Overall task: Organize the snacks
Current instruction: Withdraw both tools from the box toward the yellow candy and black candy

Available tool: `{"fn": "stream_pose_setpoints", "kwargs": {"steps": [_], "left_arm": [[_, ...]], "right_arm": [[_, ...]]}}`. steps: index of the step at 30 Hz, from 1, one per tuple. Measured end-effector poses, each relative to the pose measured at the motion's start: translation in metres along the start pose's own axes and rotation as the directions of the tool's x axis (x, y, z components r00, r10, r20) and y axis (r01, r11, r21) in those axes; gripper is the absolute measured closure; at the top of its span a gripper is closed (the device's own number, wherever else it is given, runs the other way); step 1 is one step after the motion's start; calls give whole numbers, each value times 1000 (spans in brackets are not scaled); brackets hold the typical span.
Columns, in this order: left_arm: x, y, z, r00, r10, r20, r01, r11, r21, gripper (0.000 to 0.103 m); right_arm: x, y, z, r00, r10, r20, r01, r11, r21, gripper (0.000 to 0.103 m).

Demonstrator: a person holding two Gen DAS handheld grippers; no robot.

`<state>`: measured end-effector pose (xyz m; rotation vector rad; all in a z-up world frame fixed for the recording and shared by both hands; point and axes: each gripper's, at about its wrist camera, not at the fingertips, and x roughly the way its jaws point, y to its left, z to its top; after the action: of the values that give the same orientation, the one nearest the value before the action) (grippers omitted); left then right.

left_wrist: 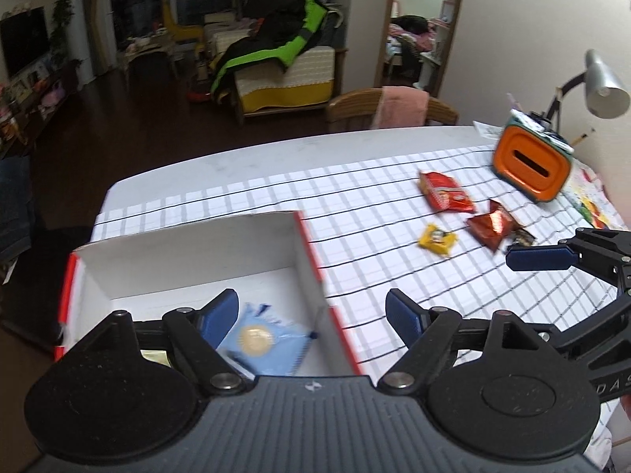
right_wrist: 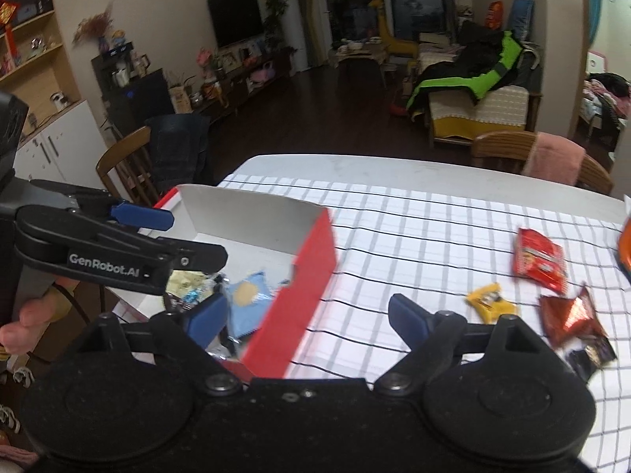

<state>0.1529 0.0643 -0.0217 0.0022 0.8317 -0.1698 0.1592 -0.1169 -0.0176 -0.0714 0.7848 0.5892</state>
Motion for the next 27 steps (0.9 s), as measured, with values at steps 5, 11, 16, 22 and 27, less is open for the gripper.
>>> {"fn": "stream_pose_setpoints", "kwargs": {"steps": [5,11,16,22,27], "left_arm": [[10,-37,4,1000,-21,20,21,999,38,18],[33,-79,12,998,-47,31,46,997,55,17],[61,-116,23,997,-76,25,73,991,116,17],[101,-154,36,993,-117,-16,118,973,200,17],[139,-175,46,991,-111,-67,125,963,241,17]], "right_arm": [[-19,-34,-13,999,-33,22,33,999,42,0],[-33,-83,-31,996,-88,14,87,992,87,0],[-41,-133,-46,990,-138,-2,136,976,168,0],[-39,-189,-56,980,-194,-33,196,954,229,0],[-24,-232,-62,964,-254,-77,266,926,267,0]]}}
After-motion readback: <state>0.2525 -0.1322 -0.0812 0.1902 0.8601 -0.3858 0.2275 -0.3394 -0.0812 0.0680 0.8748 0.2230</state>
